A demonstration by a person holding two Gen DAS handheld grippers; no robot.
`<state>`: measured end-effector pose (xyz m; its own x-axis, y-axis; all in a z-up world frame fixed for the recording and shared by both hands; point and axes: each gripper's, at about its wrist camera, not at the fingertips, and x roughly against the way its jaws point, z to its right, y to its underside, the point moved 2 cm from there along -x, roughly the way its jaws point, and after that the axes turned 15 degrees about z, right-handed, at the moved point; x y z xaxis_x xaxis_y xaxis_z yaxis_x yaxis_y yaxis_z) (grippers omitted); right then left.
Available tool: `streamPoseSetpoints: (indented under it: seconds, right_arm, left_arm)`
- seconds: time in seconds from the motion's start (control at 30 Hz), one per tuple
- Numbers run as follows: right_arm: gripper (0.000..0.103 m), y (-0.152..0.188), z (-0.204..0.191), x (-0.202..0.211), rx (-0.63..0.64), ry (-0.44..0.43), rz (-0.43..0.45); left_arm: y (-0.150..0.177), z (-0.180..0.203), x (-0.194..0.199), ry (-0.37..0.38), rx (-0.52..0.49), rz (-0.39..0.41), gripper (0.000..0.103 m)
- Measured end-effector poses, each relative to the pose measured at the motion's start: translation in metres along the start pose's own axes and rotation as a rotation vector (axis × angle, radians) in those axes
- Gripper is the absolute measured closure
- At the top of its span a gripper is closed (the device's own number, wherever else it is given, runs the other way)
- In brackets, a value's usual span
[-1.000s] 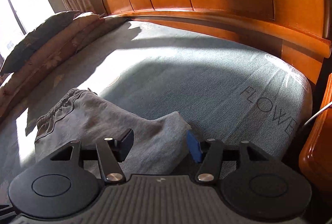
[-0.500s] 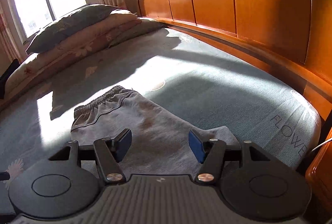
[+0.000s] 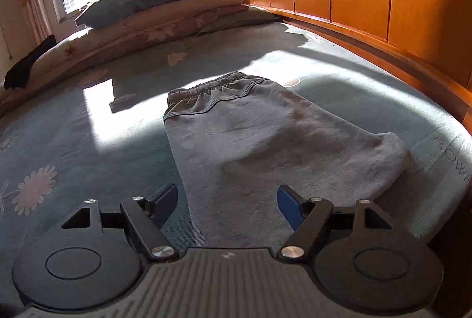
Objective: Fold clothes
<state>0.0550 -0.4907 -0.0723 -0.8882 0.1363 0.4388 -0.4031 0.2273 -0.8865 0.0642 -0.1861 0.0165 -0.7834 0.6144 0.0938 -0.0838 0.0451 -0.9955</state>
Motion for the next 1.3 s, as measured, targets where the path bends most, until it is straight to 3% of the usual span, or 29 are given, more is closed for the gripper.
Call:
streamPoseSetpoints:
  seconds: [0.17, 0.27, 0.43, 0.53, 0.7, 0.77, 1.0, 1.1, 1.3]
  right_arm:
    - [0.024, 0.04, -0.015, -0.01, 0.005, 0.039, -0.081]
    - [0.015, 0.047, -0.024, -0.002, -0.013, 0.016, -0.108]
    - [0.015, 0.04, -0.043, 0.014, -0.105, -0.09, -0.147]
    - [0.014, 0.027, -0.072, 0.026, 0.004, -0.11, -0.109]
    - [0.0, -0.001, -0.114, 0.05, 0.198, -0.103, 0.008]
    - [0.0, -0.01, -0.129, 0.058, 0.273, -0.116, 0.05]
    - [0.0, -0.001, -0.173, 0.078, 0.436, -0.228, 0.006]
    - [0.0, 0.008, -0.18, 0.089, 0.422, -0.272, -0.014]
    - [0.0, 0.015, -0.185, 0.094, 0.376, -0.291, -0.07]
  left_arm:
    - [0.001, -0.01, 0.019, -0.049, 0.03, 0.009, 0.001]
    - [0.003, -0.006, 0.029, -0.088, -0.03, 0.01, 0.001]
    - [0.005, 0.002, 0.041, -0.169, -0.097, 0.02, 0.001]
    - [0.003, 0.0, 0.046, -0.23, -0.075, 0.019, 0.001]
    - [-0.009, -0.009, 0.059, -0.368, -0.056, 0.041, 0.001]
    - [-0.011, -0.013, 0.064, -0.436, -0.045, 0.036, 0.001]
    - [0.002, -0.024, 0.078, -0.665, -0.03, -0.061, 0.001]
    - [0.011, -0.025, 0.088, -0.695, -0.011, -0.102, 0.001]
    - [0.025, -0.032, 0.103, -0.665, 0.139, -0.213, 0.001]
